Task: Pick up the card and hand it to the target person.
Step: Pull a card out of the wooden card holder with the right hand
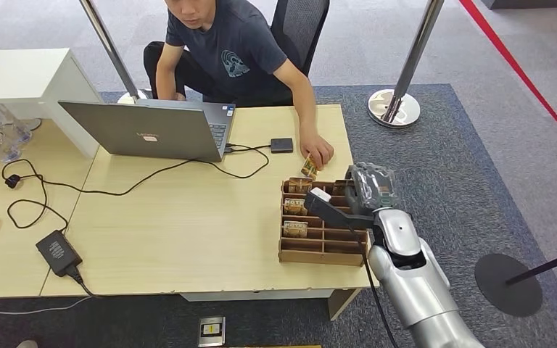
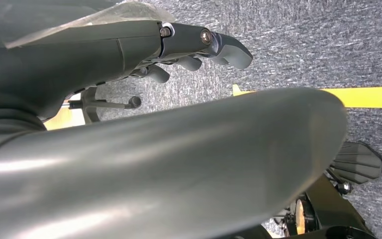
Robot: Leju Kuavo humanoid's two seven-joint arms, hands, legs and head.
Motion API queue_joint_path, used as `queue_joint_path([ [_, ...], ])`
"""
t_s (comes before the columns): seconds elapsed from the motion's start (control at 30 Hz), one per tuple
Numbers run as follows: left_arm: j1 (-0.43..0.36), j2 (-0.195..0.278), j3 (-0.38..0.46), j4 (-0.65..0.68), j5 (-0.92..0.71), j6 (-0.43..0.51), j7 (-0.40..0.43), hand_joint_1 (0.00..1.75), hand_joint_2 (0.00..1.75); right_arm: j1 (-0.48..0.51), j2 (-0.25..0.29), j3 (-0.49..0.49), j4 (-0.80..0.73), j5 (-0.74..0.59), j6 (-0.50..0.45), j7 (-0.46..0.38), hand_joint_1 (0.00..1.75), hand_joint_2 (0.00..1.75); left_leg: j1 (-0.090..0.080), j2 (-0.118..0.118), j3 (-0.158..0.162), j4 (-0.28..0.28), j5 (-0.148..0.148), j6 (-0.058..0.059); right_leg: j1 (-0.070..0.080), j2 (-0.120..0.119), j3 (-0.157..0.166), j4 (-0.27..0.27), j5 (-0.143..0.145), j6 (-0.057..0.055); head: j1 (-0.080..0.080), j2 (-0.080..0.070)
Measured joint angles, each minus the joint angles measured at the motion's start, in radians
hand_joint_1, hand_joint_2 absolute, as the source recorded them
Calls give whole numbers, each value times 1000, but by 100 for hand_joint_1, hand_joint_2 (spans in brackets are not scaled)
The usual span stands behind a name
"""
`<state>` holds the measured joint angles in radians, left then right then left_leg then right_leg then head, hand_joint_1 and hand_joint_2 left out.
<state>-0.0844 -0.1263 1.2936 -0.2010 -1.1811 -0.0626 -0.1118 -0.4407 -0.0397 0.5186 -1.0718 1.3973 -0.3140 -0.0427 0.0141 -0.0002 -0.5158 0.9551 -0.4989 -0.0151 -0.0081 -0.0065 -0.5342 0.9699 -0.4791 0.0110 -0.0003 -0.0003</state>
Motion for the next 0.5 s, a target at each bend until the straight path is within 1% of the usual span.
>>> queue_joint_path([
  [0.13, 0, 0, 0, 0, -1, 0, 0, 0, 0, 9, 0, -4, -15, 2, 1, 0, 118, 175, 0, 0, 0, 0, 0, 0, 0, 0, 0, 0, 0, 0, 0, 0],
  [0.37, 0, 0, 0, 0, -2, 0, -1, 0, 0, 19, -1, -4, -31, 8, 8, 0, 143, 175, 0, 0, 0, 0, 0, 0, 0, 0, 0, 0, 0, 0, 0, 0],
  [0.43, 0, 0, 0, 0, -2, 0, -1, 0, 0, 22, -1, -4, -34, 9, 9, 0, 144, 175, 0, 0, 0, 0, 0, 0, 0, 0, 0, 0, 0, 0, 0, 0],
  [0.47, 0, 0, 0, 0, -2, 0, -1, 0, 0, 23, -1, -4, -36, 10, 10, 0, 147, 175, 0, 0, 0, 0, 0, 0, 0, 0, 0, 0, 0, 0, 0, 0],
  [0.5, 0, 0, 0, 0, -2, 0, -1, 0, 0, 24, -1, -5, -38, 10, 10, 0, 155, 175, 0, 0, 0, 0, 0, 0, 0, 0, 0, 0, 0, 0, 0, 0],
])
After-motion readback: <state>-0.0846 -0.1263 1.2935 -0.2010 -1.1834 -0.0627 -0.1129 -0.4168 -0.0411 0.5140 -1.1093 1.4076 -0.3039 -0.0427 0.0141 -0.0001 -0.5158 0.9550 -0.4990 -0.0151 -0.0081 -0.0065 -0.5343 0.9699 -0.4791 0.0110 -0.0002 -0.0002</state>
